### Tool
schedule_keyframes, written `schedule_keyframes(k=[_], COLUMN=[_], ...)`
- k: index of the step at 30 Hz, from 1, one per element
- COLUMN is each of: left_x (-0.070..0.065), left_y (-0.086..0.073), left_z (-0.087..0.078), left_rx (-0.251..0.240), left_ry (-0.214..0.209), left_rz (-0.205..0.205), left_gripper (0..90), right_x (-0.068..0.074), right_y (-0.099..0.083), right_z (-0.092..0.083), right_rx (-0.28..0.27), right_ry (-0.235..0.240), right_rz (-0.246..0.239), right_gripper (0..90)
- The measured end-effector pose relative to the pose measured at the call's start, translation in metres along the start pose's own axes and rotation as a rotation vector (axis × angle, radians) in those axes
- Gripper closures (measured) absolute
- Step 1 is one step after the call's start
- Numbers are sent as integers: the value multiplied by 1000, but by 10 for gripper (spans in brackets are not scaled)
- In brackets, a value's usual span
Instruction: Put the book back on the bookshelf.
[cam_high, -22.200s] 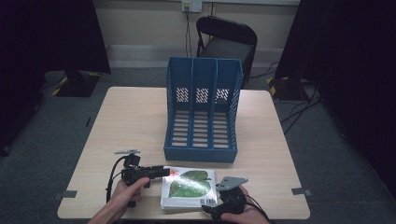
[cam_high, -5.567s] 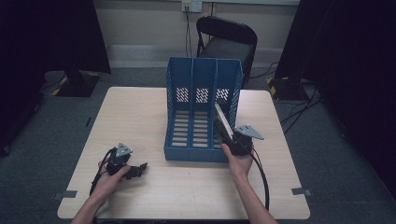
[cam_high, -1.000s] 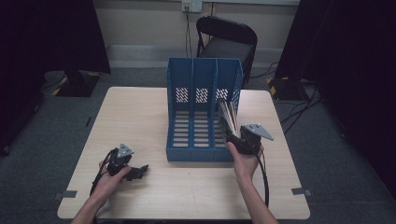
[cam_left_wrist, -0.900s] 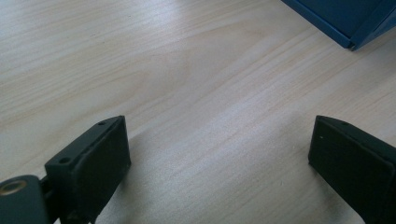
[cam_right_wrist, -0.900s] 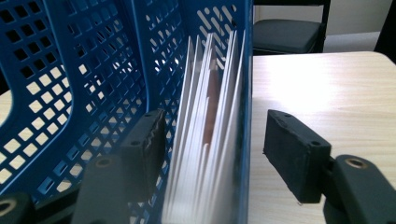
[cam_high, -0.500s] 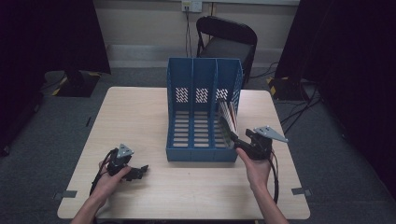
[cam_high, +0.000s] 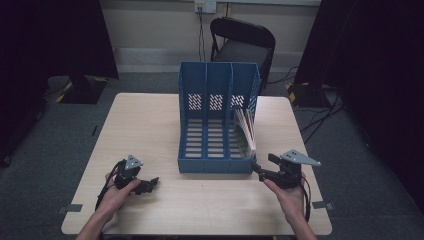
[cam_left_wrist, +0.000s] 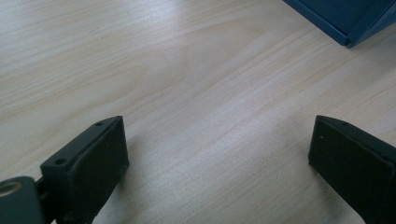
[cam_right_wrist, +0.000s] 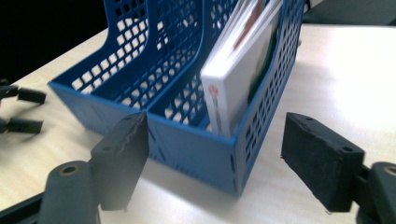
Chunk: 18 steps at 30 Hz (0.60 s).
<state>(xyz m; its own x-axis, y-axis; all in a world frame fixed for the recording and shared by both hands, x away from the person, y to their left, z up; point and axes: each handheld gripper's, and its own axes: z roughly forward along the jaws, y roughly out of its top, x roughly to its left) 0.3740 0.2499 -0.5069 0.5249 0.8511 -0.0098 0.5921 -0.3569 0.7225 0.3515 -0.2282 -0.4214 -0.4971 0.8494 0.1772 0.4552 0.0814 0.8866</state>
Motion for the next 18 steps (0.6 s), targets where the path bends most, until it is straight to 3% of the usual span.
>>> schedule_keyframes(k=[8,12,14,16,18], left_x=[-2,-4,-4,-4,-5], left_y=[-1,-1,-1,0,0], left_z=[-1,-1,0,0,1], left_rx=[-1,1,5,7,11], left_ry=[11,13,15,15,14], left_rz=[-9,-15,-11,-8,-8], left_gripper=[42,33,27,19,6], right_x=[-15,-23,-26,-27,-27], right_y=[-24,-41,-46,-49,-52], right_z=[-6,3,12,20,27], right_rx=[93,198,242,274,318], right_ry=[16,90,46,1,-13], right_rz=[-23,-49,-42,-85,-70], right_gripper=[170,135,146,143,146])
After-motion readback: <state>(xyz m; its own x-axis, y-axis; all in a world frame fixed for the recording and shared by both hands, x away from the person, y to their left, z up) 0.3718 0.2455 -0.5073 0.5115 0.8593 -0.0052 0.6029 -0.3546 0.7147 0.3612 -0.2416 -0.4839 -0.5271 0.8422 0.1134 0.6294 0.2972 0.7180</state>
